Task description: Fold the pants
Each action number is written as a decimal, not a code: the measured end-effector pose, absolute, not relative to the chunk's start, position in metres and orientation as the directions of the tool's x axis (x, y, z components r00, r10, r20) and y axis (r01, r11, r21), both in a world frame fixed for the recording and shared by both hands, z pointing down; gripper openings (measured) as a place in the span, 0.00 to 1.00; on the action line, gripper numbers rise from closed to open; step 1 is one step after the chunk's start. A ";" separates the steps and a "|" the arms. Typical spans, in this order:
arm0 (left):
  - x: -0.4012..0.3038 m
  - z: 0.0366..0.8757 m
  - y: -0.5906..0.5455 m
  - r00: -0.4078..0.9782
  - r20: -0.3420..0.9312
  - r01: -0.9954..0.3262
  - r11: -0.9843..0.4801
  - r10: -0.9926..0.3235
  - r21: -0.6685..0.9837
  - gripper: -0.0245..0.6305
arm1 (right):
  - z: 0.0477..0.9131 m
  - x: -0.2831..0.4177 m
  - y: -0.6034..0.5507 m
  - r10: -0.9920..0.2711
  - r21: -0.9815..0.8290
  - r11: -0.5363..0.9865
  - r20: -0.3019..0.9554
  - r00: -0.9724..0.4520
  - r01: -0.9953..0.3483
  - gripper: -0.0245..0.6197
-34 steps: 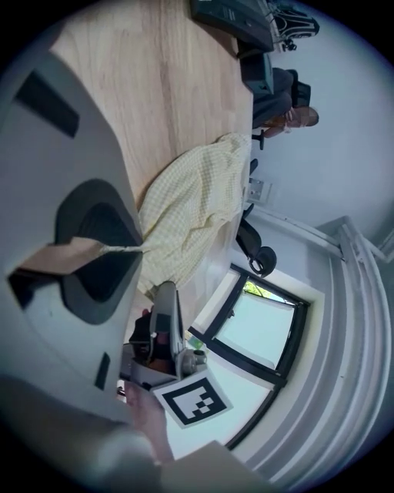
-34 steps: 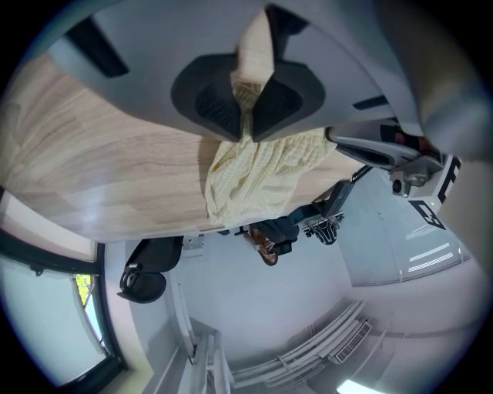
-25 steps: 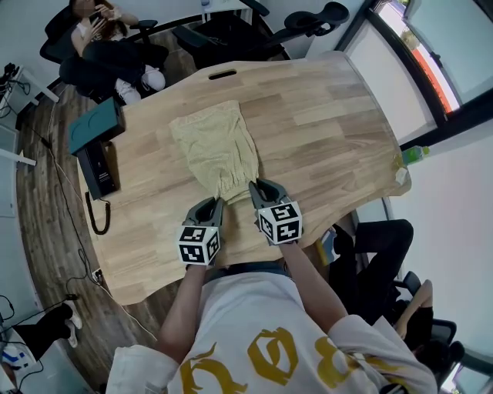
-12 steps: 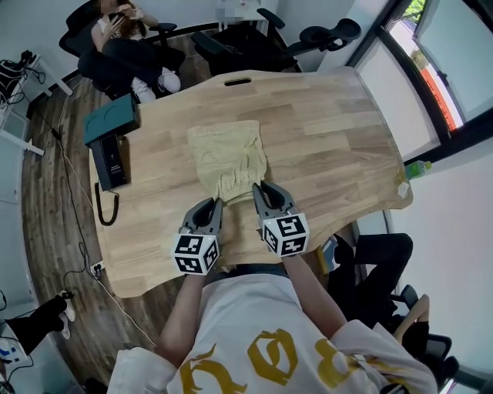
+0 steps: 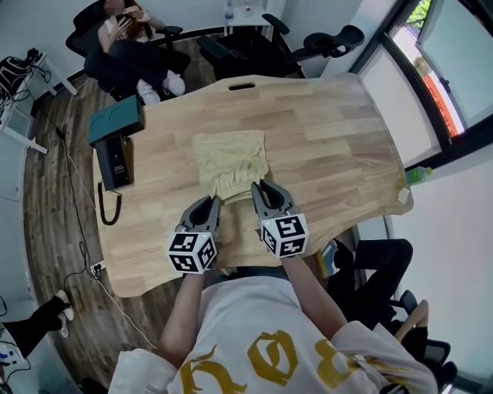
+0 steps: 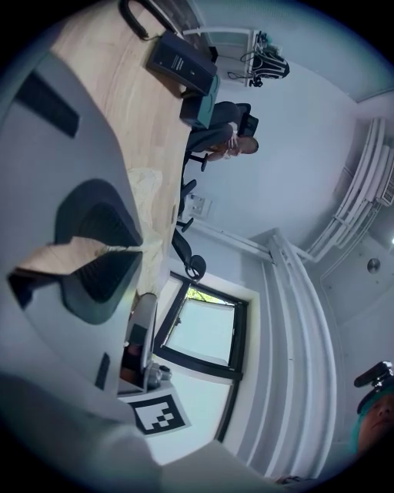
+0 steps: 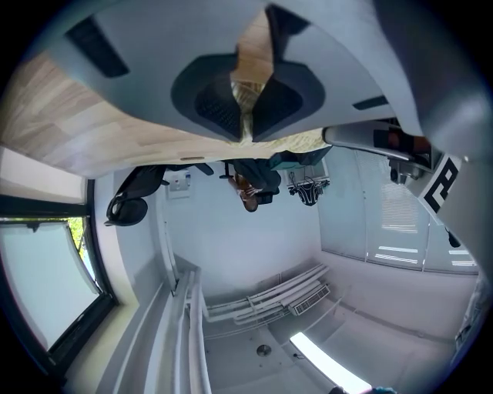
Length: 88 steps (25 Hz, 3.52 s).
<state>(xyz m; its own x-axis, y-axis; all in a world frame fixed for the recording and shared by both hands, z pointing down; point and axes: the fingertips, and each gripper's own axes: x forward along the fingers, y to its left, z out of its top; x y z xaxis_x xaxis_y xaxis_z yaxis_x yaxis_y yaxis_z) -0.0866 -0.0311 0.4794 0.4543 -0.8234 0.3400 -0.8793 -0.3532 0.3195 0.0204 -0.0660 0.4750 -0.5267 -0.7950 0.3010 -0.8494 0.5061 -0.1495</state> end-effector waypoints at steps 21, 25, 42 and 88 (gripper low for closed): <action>-0.113 0.469 -0.093 0.257 0.309 -0.941 -0.163 -0.916 0.298 0.08 | 0.474 -0.005 -0.130 -0.720 -0.162 0.616 0.282 -0.635 -0.771 0.11; -0.116 0.475 -0.112 0.244 0.324 -0.940 -0.140 -0.914 0.312 0.08 | 0.479 -0.007 -0.148 -0.709 -0.163 0.619 0.304 -0.636 -0.768 0.12; -0.138 0.528 -0.183 0.185 0.440 -0.937 -0.023 -0.879 0.349 0.08 | 0.535 -0.027 -0.218 -0.640 -0.207 0.621 0.423 -0.641 -0.756 0.12; -0.161 0.544 -0.191 -0.060 0.287 -0.983 0.106 -0.956 0.148 0.21 | 0.545 -0.044 -0.235 -0.599 -0.170 0.760 0.192 -0.777 -0.627 0.21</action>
